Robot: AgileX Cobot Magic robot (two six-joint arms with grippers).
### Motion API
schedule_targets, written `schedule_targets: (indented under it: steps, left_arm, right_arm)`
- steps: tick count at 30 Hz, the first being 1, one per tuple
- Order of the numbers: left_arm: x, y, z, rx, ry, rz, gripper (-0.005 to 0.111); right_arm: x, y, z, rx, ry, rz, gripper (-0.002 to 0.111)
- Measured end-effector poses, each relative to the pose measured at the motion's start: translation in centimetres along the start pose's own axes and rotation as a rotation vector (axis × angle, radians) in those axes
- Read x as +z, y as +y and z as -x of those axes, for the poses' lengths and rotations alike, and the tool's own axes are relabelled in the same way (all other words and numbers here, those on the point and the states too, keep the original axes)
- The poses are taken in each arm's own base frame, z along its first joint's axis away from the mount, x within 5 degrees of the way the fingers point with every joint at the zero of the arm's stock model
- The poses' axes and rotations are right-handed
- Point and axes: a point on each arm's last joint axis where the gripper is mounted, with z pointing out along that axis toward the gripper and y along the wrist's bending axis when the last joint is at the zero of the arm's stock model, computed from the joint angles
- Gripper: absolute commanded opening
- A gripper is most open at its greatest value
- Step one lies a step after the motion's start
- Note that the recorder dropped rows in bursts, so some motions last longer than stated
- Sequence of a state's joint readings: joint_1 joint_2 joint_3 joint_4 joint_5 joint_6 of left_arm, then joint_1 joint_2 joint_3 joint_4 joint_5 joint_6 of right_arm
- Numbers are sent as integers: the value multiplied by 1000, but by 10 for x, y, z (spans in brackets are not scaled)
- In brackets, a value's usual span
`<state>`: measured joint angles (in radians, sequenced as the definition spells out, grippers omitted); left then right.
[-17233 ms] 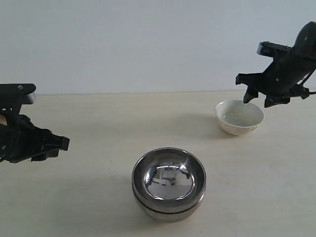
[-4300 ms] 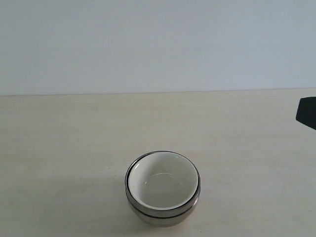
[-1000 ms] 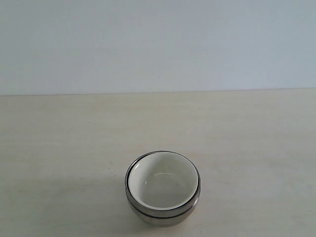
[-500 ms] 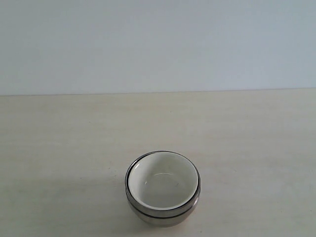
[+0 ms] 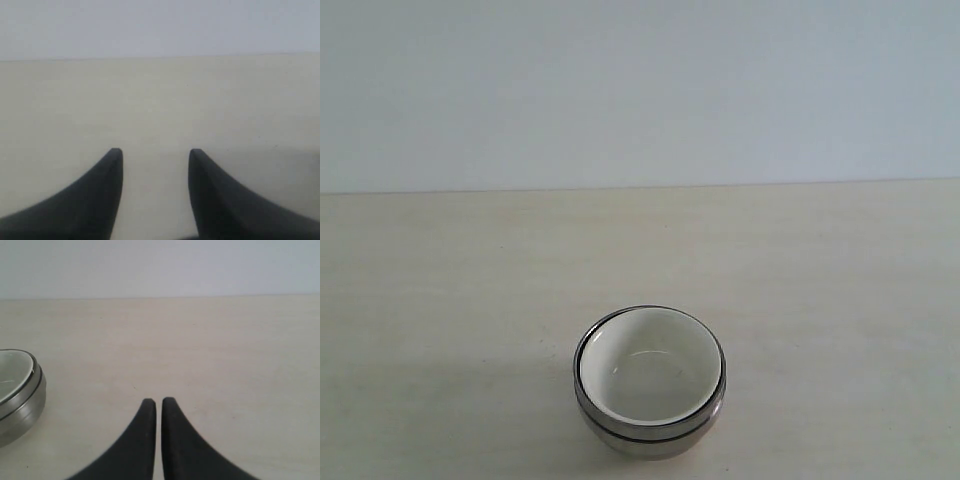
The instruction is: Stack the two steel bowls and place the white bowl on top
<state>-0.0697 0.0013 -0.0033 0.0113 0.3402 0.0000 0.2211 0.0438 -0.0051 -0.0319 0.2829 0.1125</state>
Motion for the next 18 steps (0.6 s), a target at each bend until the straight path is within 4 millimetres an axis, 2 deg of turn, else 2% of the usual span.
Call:
schedule_targets:
  steps: [18]
  left_arm:
    - [0,0,0,0,0,0,41]
  right_arm:
    - [-3,-1,-4,-5,19,-4,0]
